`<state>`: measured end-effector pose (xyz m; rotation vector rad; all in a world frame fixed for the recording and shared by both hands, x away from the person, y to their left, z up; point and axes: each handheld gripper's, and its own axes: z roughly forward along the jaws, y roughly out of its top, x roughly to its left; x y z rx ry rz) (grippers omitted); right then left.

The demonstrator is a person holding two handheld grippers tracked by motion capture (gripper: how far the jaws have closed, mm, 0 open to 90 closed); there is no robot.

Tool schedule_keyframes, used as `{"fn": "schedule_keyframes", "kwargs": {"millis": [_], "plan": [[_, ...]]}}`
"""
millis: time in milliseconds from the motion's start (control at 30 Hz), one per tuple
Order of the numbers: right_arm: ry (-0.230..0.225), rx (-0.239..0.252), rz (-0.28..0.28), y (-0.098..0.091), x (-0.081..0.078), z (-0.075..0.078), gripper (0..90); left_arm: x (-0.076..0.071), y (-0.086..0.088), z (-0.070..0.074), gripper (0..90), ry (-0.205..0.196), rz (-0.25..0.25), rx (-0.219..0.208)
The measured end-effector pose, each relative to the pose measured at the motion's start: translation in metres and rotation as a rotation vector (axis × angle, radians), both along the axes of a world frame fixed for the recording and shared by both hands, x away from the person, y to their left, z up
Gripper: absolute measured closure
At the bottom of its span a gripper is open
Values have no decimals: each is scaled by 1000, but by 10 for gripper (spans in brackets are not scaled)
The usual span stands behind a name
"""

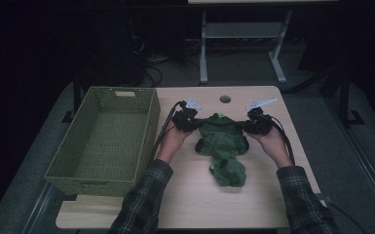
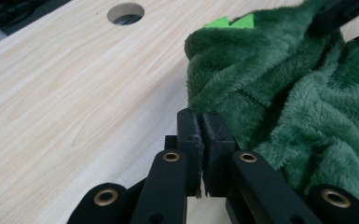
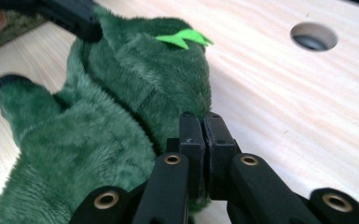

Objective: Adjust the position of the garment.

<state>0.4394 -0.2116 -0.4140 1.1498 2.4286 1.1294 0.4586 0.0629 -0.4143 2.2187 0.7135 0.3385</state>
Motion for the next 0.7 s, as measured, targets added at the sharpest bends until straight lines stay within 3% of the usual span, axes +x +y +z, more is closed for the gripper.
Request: {"fn": "schedule_keyframes", "kwargs": {"millis": [300,467,567,633,700], "plan": [[-68,19,11,-10,-15,14,874,-19,-3,13,862,-18,-38,-58],[-92,48,29,-17,-31,16,871,-35,-4,12,859,-32,-65,-53],[-84,62,47,-21,-42,16,871,-46,-4,11,859,-35,-82,-54],[-106,71,53,-23,-50,16,871,-53,-5,11,859,-44,-97,-55],[-94,80,64,-24,-57,17,870,-60,-6,11,859,-48,-109,-59]]}}
